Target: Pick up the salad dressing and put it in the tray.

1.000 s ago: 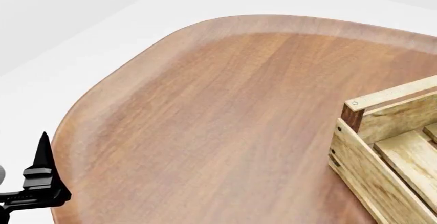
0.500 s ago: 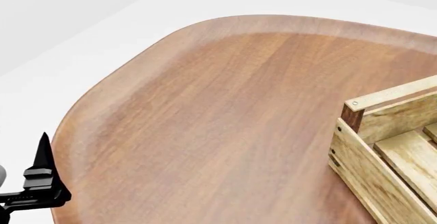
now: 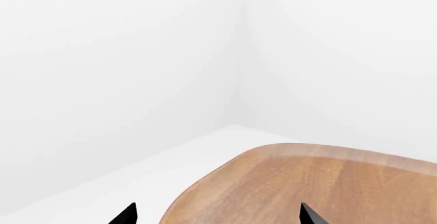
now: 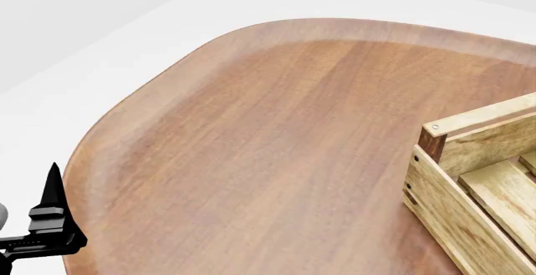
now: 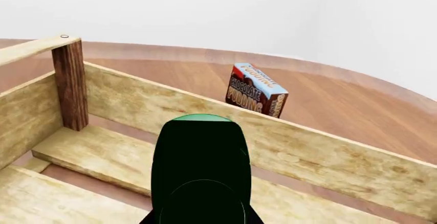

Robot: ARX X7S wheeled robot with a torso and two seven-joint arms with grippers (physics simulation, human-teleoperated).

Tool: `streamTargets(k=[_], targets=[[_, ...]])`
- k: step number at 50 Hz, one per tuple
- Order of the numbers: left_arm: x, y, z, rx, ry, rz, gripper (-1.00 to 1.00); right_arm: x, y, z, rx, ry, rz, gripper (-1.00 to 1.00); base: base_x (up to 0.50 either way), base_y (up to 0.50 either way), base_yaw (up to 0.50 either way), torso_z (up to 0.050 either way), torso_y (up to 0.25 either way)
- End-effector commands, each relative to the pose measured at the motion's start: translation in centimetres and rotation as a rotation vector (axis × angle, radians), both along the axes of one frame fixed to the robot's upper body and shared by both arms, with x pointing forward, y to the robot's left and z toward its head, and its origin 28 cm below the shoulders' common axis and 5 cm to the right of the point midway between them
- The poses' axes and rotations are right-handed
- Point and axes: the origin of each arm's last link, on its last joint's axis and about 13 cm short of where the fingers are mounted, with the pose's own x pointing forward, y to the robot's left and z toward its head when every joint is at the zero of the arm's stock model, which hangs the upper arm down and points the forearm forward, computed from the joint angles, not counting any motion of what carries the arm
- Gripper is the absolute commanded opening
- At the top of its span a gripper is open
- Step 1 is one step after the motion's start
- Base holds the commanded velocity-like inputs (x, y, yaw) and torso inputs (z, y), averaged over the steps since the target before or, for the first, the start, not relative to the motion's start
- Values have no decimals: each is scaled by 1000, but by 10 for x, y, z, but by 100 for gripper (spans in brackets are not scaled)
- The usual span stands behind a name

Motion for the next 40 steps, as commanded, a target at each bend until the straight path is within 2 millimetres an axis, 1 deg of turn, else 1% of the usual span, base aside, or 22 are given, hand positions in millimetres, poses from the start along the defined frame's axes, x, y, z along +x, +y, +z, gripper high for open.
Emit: streamTargets(k=[1,9,11,14,16,17,21,22,40], targets=[[0,0,1,4,-2,-2,100,-1,0,-2,-42,20,-6,-100,0,0,0,0,0],[0,0,1,4,-2,-3,100,-4,-2,-5,-42,34,-16,-100,0,0,0,0,1],[0,0,1,4,-3,-3,100,-8,-2,-11,-37,41,-20,-100,0,0,0,0,0],[0,0,1,7,-2,-5,100,-6,-3,-7,-41,40,-17,-100,0,0,0,0,0],[0,0,1,5,-2,-4,100,-8,-2,-11,-44,45,-17,-100,0,0,0,0,0],[0,0,0,5,-2,-3,100,-7,-3,-9,-47,46,-18,-100,0,0,0,0,0],[0,0,0,4,-1,-4,100,-8,-2,-11,-50,52,-16,-100,0,0,0,0,0],[0,0,0,3,-1,-3,100,-7,-3,-9,-51,54,-15,100,0,0,0,0,0],[-1,0,0,2,0,0,100,-9,-2,-12,-50,54,-8,100,0,0,0,0,0]])
